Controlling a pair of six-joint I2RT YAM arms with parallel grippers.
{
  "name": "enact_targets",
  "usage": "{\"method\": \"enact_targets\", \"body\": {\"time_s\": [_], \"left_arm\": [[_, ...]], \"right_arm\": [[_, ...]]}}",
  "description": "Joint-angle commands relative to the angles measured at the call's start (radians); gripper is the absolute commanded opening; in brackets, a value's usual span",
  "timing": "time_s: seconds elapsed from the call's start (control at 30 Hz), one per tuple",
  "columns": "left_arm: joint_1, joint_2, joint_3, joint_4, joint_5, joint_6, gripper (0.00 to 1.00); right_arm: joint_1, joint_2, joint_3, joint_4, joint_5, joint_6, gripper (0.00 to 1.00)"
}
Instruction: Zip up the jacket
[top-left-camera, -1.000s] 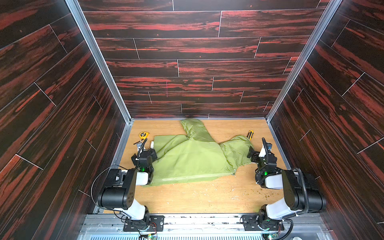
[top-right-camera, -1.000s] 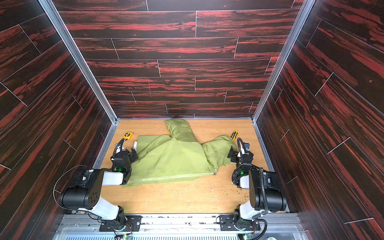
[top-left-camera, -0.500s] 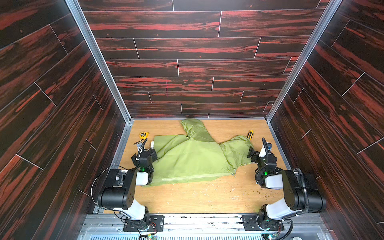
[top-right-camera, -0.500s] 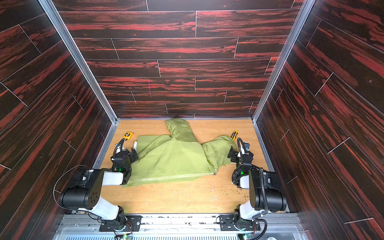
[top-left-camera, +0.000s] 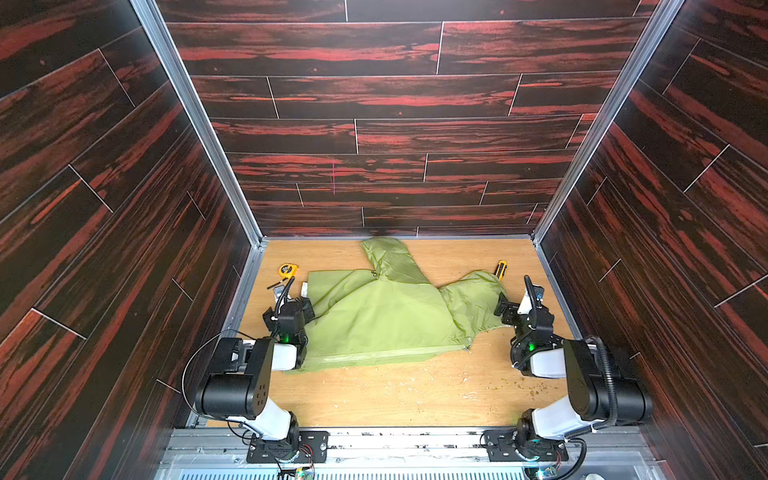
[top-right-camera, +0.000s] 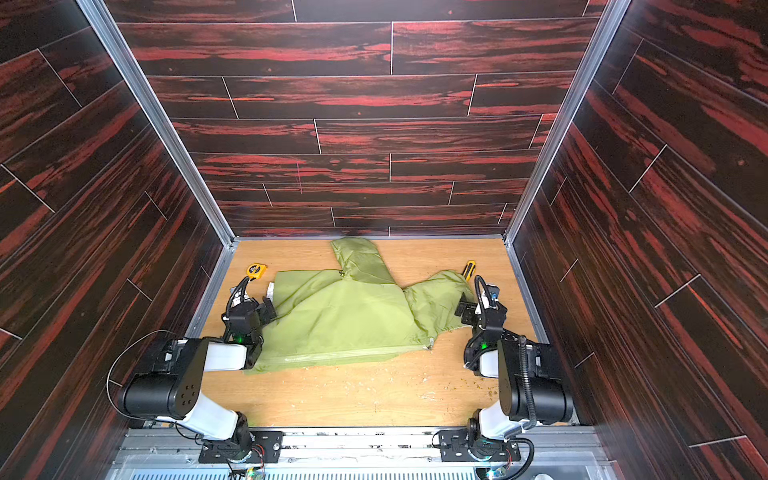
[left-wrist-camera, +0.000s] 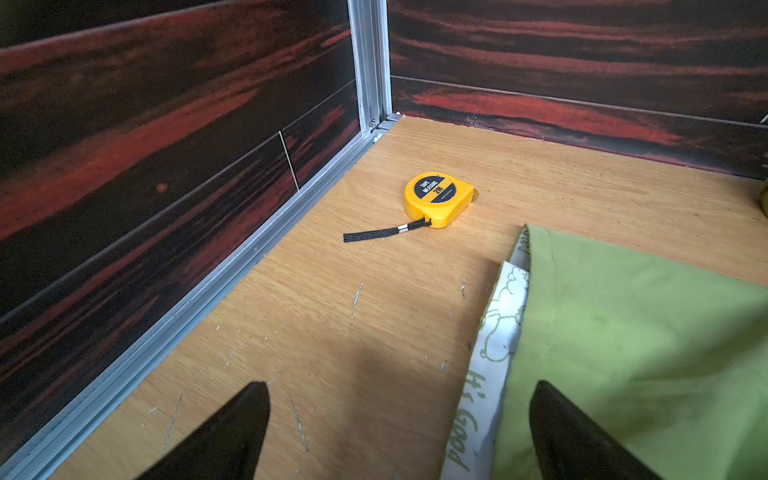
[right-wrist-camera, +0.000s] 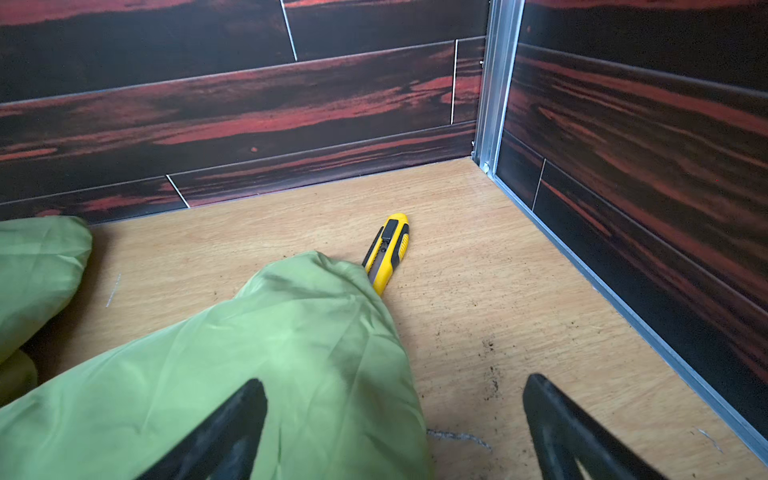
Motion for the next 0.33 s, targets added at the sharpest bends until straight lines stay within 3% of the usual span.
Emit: {"method": "enact_targets", "body": {"time_s": [0.0, 0.23, 0.3], "left_arm": [[0.006, -0.024, 0.008, -0.013, -0.004, 0.002, 1.0], [0.006, -0.025, 0.01, -0.015, -0.004, 0.0, 1.0], [0.006, -0.028, 0.009, -0.021, -0.003, 0.0, 1.0]], "right_arm": [[0.002, 0.024, 0.004, 0.027, -0.009, -0.019, 0.99], [-0.001, 0.021, -0.001, 0.032, -0.017, -0.02, 0.99], [-0.001, 0.021, 0.002, 0.027, -0.073, -0.038, 0.99]]}}
